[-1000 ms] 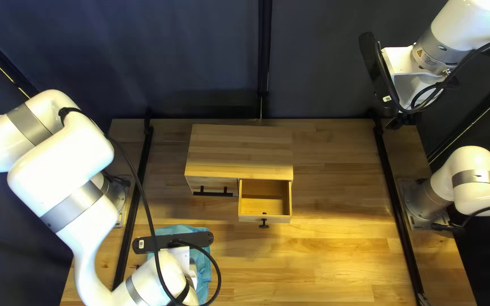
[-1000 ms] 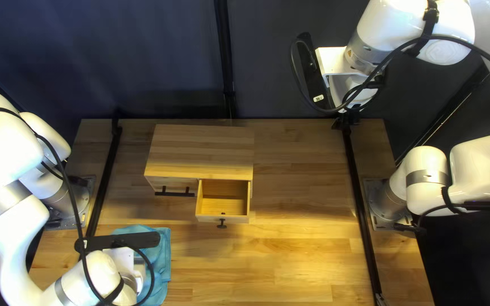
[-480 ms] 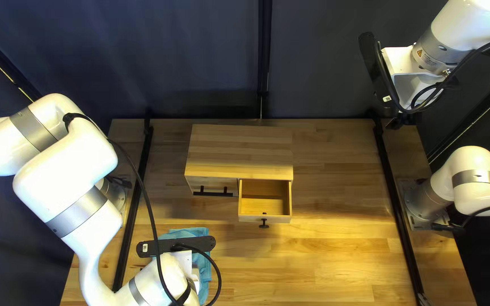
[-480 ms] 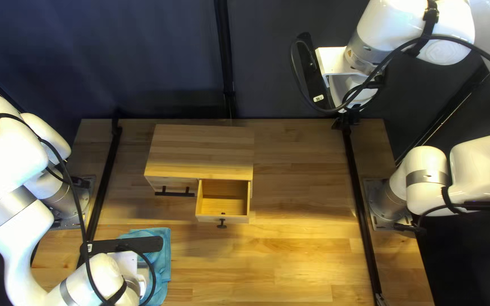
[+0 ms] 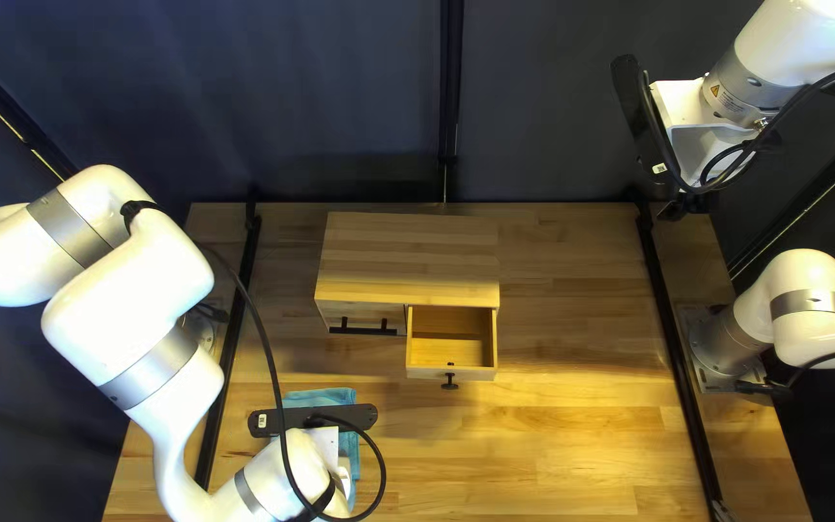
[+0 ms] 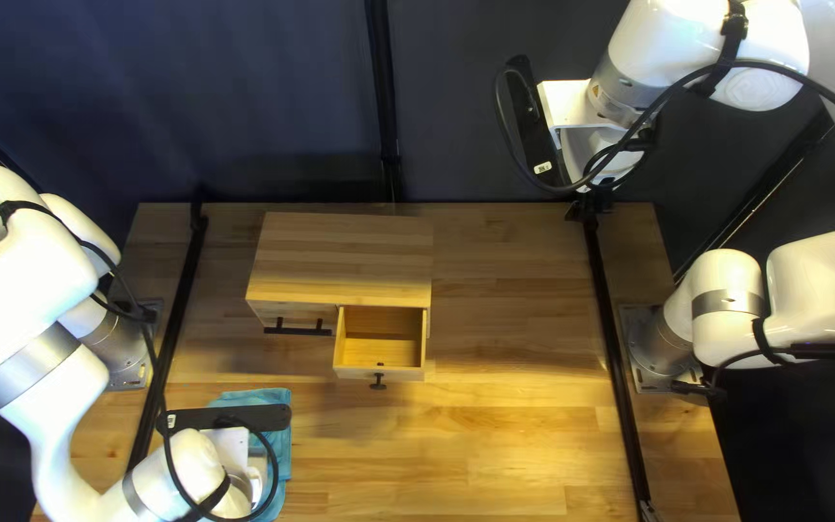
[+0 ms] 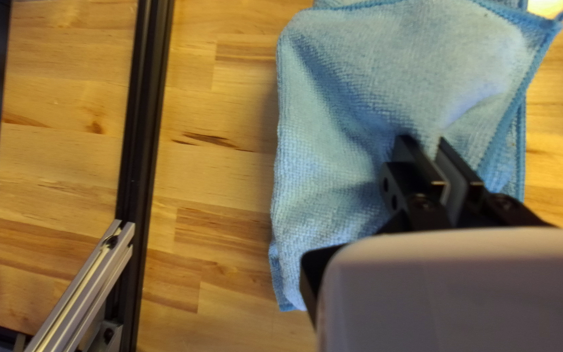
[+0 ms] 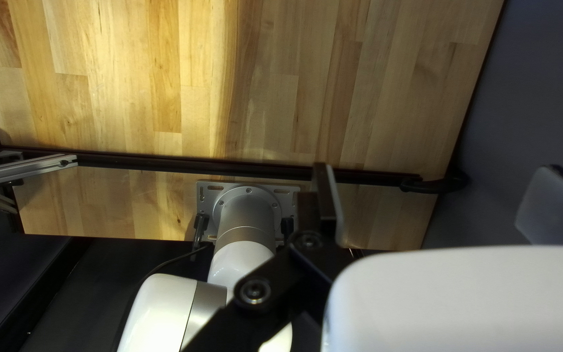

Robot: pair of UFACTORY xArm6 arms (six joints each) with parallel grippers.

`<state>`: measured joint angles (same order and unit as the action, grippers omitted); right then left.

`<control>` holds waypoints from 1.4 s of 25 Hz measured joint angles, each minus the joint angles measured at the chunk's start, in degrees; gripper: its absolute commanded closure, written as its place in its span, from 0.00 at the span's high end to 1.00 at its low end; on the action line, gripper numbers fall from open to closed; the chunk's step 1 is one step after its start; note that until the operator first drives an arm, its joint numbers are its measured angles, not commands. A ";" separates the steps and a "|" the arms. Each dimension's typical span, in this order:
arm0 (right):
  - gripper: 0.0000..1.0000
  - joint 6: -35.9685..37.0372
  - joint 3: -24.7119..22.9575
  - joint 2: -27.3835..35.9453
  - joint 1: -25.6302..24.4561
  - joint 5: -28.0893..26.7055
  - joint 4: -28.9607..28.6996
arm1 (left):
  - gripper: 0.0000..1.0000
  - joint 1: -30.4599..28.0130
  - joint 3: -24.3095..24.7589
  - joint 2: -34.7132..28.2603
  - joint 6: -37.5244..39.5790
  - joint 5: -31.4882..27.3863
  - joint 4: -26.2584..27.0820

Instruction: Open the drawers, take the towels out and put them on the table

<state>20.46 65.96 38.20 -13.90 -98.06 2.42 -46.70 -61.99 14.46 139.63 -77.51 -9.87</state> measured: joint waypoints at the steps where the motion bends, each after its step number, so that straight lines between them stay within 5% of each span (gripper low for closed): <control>1: 1.00 0.00 0.00 0.00 0.00 0.00 0.00 | 1.00 -0.28 -0.10 -0.53 -0.11 -0.47 -0.11; 11: 1.00 0.00 0.00 0.00 0.00 0.00 0.00 | 1.00 -1.90 0.34 -7.14 -10.80 -1.14 -3.96; 19: 1.00 0.00 0.00 0.00 0.00 0.00 0.00 | 1.00 0.28 6.33 -14.84 -29.99 13.41 -6.09; 26: 1.00 0.00 0.00 0.00 0.00 0.00 0.00 | 1.00 4.50 -2.37 -7.61 -33.69 14.90 -4.68; 35: 1.00 0.00 0.00 0.00 0.00 0.00 0.00 | 1.00 6.32 -17.72 7.15 -24.75 11.97 -9.60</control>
<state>20.46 65.96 38.20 -13.90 -98.06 2.41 -40.37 -79.71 21.61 114.88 -65.54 -19.47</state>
